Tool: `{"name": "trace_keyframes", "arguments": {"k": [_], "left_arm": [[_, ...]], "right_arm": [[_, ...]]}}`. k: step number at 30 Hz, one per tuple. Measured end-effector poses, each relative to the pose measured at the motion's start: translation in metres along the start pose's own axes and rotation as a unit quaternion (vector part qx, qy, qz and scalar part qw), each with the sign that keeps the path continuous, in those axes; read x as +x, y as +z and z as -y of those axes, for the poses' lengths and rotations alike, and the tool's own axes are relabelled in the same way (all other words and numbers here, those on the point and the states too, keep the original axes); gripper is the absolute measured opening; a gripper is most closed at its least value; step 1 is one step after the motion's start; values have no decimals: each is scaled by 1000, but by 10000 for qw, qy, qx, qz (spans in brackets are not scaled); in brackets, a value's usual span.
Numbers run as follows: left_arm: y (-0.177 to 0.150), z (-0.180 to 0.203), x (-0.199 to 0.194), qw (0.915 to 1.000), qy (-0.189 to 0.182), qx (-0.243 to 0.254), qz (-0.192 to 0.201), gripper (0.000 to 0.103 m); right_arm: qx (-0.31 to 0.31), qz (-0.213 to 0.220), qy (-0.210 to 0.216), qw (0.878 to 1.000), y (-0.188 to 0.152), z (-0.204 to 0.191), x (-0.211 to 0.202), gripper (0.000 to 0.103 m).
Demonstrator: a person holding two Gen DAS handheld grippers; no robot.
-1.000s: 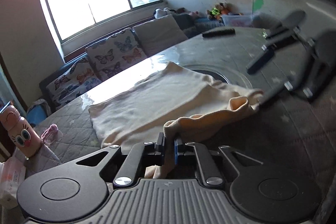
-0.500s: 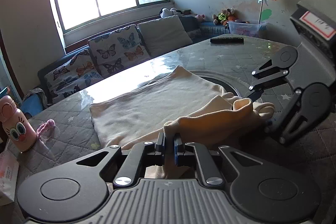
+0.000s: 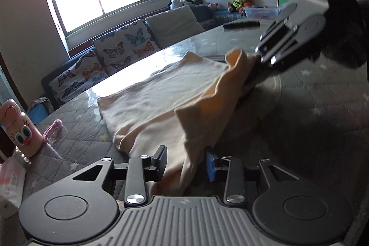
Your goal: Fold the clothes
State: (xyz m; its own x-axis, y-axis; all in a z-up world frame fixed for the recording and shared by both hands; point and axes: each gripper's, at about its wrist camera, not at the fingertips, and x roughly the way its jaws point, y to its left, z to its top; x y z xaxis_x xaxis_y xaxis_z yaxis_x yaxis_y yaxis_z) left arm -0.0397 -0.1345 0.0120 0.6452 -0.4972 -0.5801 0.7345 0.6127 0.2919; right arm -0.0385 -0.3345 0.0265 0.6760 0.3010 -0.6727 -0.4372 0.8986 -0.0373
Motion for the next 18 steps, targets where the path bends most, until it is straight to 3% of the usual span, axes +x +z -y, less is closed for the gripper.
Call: {"name": "trace_keyframes", "arguments": {"k": [5,6,7,10,18], "left_arm": [[-8,2,7,9994,149,308,-94,38],[-8,1,8,9994,148,308,-104,32],[-7,0,9,9994,146,300,-105,20],[-4,-3,3,9996,123,255,-12,7],[12,-4,-45,9993,34,47,356,6]], "right_arm": [[164,128,-76,9998,6,3,-4,9],[190,148,-93,9997,6,3,-5,8],[212,170,-108,9996,6,2,-6,8],[291,237,-135,9992,5,1,-10,8],[357,519,-120,9979,2,-7,-39,7]]}}
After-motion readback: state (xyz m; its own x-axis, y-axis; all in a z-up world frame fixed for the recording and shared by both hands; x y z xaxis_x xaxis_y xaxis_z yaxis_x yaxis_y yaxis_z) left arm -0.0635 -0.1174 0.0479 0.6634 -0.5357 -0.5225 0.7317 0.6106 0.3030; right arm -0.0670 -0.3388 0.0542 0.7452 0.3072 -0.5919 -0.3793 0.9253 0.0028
